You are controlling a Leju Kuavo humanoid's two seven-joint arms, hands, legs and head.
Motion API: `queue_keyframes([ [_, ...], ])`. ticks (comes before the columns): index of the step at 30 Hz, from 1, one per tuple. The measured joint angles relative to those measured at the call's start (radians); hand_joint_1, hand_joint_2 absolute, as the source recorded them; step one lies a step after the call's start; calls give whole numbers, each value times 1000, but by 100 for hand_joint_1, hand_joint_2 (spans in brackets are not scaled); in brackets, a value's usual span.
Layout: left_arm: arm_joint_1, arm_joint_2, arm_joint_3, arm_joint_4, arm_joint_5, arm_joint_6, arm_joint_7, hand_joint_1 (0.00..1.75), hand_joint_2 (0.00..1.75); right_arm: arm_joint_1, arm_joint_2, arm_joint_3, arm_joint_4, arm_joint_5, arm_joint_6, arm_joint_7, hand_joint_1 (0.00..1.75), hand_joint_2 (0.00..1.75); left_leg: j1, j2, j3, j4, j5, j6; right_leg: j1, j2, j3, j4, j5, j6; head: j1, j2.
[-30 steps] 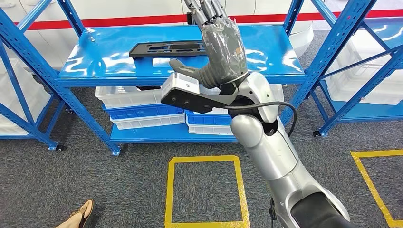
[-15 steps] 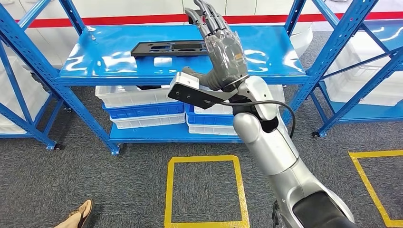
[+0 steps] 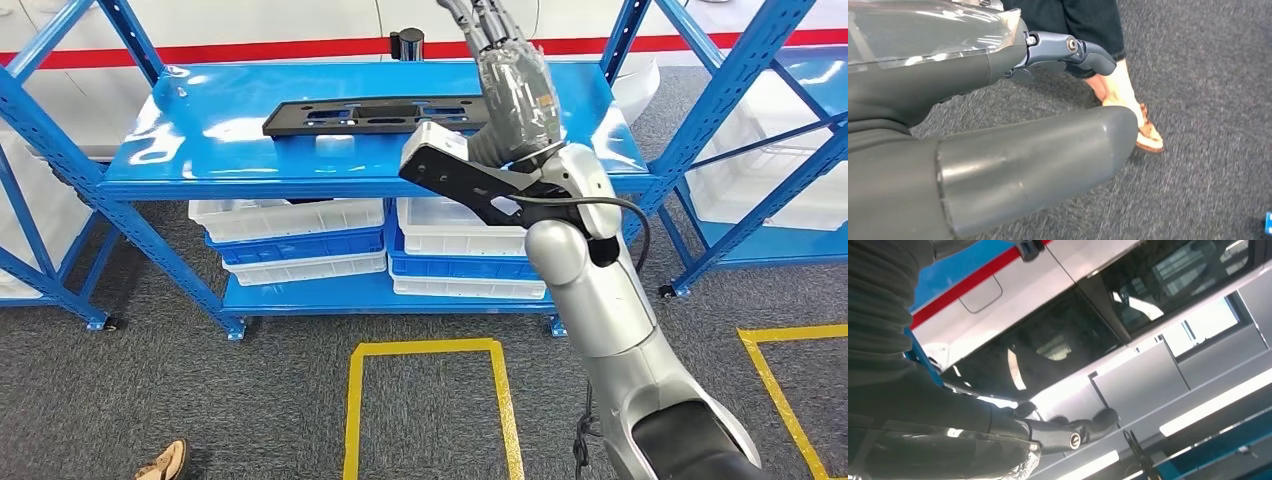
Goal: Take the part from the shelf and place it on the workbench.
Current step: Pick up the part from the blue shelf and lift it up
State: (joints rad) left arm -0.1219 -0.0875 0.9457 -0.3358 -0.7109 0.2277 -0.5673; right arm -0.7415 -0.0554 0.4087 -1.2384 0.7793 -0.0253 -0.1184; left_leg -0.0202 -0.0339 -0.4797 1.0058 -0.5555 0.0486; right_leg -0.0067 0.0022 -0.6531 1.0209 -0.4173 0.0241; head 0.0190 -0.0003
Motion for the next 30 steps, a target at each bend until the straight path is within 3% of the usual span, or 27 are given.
queue_keyframes([
  [2,-1,1,0,1,1,0,-1,0,0,-8,-3,-9,-12,-8,3,-3,0,175,2,8,-29,67,19,-10,-9,0,29,-8,-16,-15,-2,0],
  [4,-3,4,-1,1,3,0,-3,0,0,-13,-4,-12,-17,-14,9,-7,0,175,10,19,-118,199,28,-25,-14,-1,65,-15,-39,-24,-5,0],
  [6,-1,5,0,1,6,1,-2,0,0,-12,-6,-12,-17,-20,13,-9,0,175,22,27,-216,294,-20,-41,-16,-1,99,-16,-65,-25,-6,0],
  [8,2,5,0,1,8,2,-2,0,0,-12,-8,-12,-17,-27,14,-11,0,175,31,31,-272,288,-67,-53,-21,1,138,-16,-94,-19,-6,0],
  [9,2,6,0,1,8,2,-2,0,0,-12,-8,-12,-17,-30,14,-14,0,175,35,32,-281,246,-55,-56,-24,1,160,-16,-109,-15,-6,0],
  [10,3,6,0,1,9,3,-2,0,0,-11,-8,-12,-17,-33,14,-16,0,175,37,34,-280,186,-5,-58,-27,1,177,-17,-125,-10,-6,0],
  [12,5,8,0,2,10,3,-2,0,0,-12,-8,-11,-15,-39,13,-23,0,175,38,42,-274,72,145,-54,-25,3,205,-13,-158,3,-8,0],
  [13,6,9,1,2,11,3,-2,0,0,-14,-7,-10,-14,-43,13,-24,0,175,36,45,-272,44,201,-49,-22,4,209,-14,-171,11,-8,0],
  [14,6,10,1,2,11,3,-1,0,0,-17,-6,-10,-13,-48,12,-26,0,175,32,46,-274,37,226,-43,-20,4,214,-17,-180,19,-9,0],
  [16,3,11,1,2,12,3,-2,0,0,-25,-6,-9,-13,-57,11,-27,0,175,28,42,-270,39,221,-29,-21,2,221,-31,-192,32,-8,0],
  [18,1,13,2,1,12,4,-4,0,0,-34,-8,-10,-13,-65,10,-28,0,175,28,37,-257,30,211,-13,-22,-1,206,9,-214,33,-7,0],
  [19,1,14,2,1,12,5,-4,0,0,-37,-9,-10,-13,-68,9,-28,0,175,28,34,-250,26,205,-6,-20,-2,173,65,-234,28,-6,0],
  [21,1,15,1,1,10,5,-4,0,0,-37,-13,-10,-10,-74,9,-28,0,175,23,28,-238,25,191,5,-14,-1,70,212,-272,17,-6,0],
  [22,2,15,1,1,10,5,-5,0,0,-34,-16,-9,-8,-77,9,-28,0,175,19,24,-232,25,183,8,-10,-1,25,260,-273,16,-6,0],
  [23,3,15,1,1,9,5,-6,0,0,-31,-18,-9,-7,-81,9,-27,0,175,15,20,-224,25,177,10,-7,-1,-4,270,-256,20,-6,0],
  [24,4,14,1,1,8,4,-7,0,0,-31,-21,-10,-6,-85,9,-27,0,175,11,16,-215,25,170,11,-3,-1,-10,237,-220,26,-6,0],
  [25,5,14,2,1,6,4,-9,0,0,-31,-24,-10,-5,-87,8,-27,0,175,8,12,-204,25,164,12,1,-1,1,171,-172,31,-6,0],
  [27,5,11,1,2,2,2,-14,0,0,-34,-30,-12,-5,-94,5,-29,0,175,2,6,-188,25,153,10,12,1,39,48,-88,20,-7,0],
  [28,5,10,1,2,0,2,-16,0,0,-35,-32,-12,-5,-97,4,-30,0,175,0,4,-183,26,148,9,15,2,53,14,-64,12,-9,0],
  [30,7,10,1,2,-3,0,-18,0,0,-37,-34,-12,-5,-102,1,-34,0,175,-1,2,-181,27,143,8,16,4,62,0,-54,1,-10,0],
])
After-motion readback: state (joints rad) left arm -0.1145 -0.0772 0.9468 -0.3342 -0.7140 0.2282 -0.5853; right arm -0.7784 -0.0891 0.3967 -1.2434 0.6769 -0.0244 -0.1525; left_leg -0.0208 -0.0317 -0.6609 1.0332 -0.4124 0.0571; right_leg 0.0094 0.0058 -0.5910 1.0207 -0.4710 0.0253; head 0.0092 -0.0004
